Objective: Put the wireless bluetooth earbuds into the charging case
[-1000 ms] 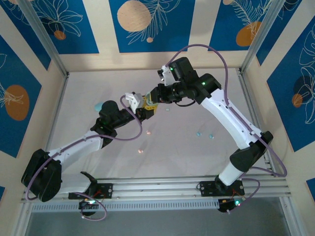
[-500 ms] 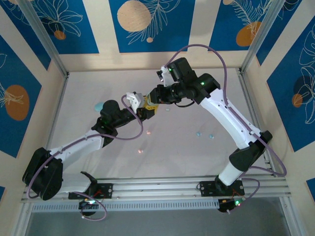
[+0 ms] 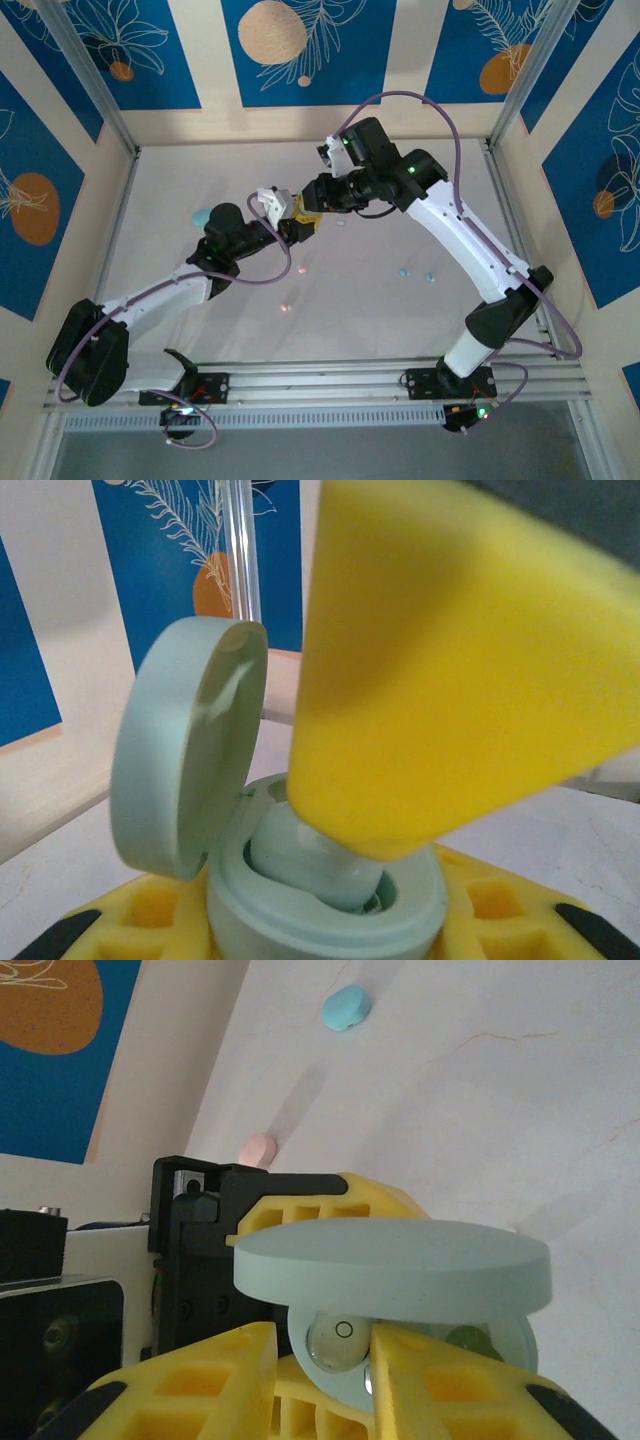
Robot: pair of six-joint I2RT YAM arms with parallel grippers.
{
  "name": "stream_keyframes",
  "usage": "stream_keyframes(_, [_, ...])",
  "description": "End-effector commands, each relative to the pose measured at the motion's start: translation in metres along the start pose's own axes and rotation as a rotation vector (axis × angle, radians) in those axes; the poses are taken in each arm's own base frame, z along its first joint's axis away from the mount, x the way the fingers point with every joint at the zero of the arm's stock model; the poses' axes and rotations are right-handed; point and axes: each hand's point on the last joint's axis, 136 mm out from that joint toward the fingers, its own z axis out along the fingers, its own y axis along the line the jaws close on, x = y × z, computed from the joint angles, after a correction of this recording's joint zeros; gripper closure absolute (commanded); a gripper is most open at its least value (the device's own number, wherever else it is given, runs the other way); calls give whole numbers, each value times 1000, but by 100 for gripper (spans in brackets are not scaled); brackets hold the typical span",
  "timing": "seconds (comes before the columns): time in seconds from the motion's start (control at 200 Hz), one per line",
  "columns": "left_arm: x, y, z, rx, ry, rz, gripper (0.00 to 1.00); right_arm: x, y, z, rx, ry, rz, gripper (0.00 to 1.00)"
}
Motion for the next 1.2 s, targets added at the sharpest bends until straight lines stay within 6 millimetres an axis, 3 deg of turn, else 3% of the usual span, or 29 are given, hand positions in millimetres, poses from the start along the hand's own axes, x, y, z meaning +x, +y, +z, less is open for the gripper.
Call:
stream_keyframes(0.0, [-32, -4, 1, 13, -90, 41, 64, -2, 22, -24, -102, -36, -53, 67])
stream_keyframes(0.24, [-32, -5, -2, 7, -87, 47, 64, -9, 18, -54, -150, -120, -63, 66])
stream_keyframes(0.325, [-31, -6, -4, 8, -88, 49, 64, -17, 4, -68, -121, -209, -53, 64])
stream_keyframes(0.445, [-32, -9, -9, 8, -90, 52, 64, -32, -36, -85, -75, -328, 24, 62])
stream_keyframes(0.51, [-33, -10, -12, 7, -91, 53, 64, -37, -68, -88, -46, -339, 120, 62])
stream_keyframes(0.59, [-36, -12, -17, 4, -91, 57, 64, -39, -93, -85, -37, -314, 178, 62])
stream_keyframes(0.725, [-42, -14, -25, -8, -101, 64, 64, -33, -146, -49, 43, -207, 245, 61])
stream_keyframes(0.865, [-47, -17, -33, -19, -105, 68, 64, -21, -193, 8, 87, -20, 310, 62])
stream_keyframes(1.095, [-54, -20, -44, -32, -113, 68, 64, -10, -247, 84, 200, 180, 273, 62])
stream_keyframes(1.196, [-54, -21, -47, -36, -112, 68, 64, -10, -260, 110, 239, 234, 202, 62])
